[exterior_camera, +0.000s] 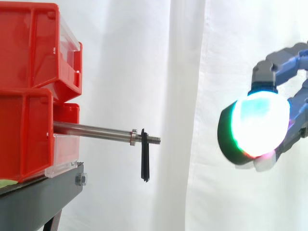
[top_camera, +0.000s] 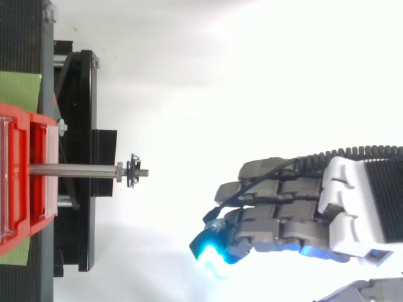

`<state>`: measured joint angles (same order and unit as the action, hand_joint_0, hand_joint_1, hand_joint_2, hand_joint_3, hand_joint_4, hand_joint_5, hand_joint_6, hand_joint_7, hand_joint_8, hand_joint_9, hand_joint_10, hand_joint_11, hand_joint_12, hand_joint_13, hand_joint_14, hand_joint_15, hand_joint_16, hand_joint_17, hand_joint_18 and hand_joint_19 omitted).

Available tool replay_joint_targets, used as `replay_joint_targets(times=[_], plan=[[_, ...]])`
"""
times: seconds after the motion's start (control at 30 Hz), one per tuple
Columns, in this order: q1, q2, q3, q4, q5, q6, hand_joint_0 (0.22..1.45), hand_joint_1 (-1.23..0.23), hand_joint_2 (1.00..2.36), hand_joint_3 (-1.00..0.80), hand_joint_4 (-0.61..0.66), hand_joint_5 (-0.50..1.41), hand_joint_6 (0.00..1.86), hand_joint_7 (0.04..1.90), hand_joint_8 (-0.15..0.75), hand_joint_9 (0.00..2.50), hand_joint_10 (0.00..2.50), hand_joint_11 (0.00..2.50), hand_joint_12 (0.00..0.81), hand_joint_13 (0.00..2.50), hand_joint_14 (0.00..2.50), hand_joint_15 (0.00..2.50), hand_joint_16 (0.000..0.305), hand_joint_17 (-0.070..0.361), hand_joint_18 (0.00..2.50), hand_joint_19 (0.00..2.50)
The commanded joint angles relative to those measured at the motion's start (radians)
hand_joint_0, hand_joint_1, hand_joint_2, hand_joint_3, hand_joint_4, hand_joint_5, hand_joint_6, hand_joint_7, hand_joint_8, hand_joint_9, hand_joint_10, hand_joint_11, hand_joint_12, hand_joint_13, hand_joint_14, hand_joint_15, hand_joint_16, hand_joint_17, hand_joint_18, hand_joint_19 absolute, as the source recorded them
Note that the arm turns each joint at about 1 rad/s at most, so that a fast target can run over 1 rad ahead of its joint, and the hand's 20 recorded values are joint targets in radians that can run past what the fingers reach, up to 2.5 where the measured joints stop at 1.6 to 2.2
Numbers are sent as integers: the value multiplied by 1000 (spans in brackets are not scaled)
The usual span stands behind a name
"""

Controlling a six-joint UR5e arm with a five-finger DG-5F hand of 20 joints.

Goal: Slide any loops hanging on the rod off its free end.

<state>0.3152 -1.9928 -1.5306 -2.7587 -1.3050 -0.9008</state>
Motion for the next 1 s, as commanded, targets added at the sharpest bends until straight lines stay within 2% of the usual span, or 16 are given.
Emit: replay_joint_targets(times=[0.0,0.13,0.23,0.27,0.3,0.4,0.47,0.67,0.97], plan=[[4,-21,0,19,4,-15,519,-503,1004,-447,214,-211,503,907,269,581,11,287,269,527,0,0,31,70,420,92],[4,-21,0,19,7,-15,519,-503,1005,-446,213,-210,503,907,268,580,9,280,268,526,0,0,31,70,418,98],[4,-21,0,22,24,-15,520,-503,1004,-448,211,-210,503,907,268,583,9,290,268,527,0,0,31,70,418,98],[5,-40,0,22,36,-13,521,-503,1004,-449,210,-210,503,908,267,584,9,291,268,527,0,0,31,70,416,102],[4,-41,0,22,39,-13,521,-503,1004,-449,210,-209,503,904,268,584,9,282,268,526,0,0,31,70,415,102],[5,-78,0,34,41,-12,520,-502,1005,-450,209,-209,503,904,268,584,9,282,271,523,0,0,31,70,413,104],[5,-106,0,67,41,-9,520,-501,1005,-449,210,-209,503,908,270,584,9,290,272,522,0,0,31,71,411,99],[5,-112,0,140,36,-26,520,-500,1006,-449,207,-207,503,905,269,588,9,295,273,522,0,0,32,71,407,106],[5,-112,0,157,43,-112,520,-499,1004,-447,210,-205,503,906,268,594,9,294,274,521,0,0,32,72,407,123]])
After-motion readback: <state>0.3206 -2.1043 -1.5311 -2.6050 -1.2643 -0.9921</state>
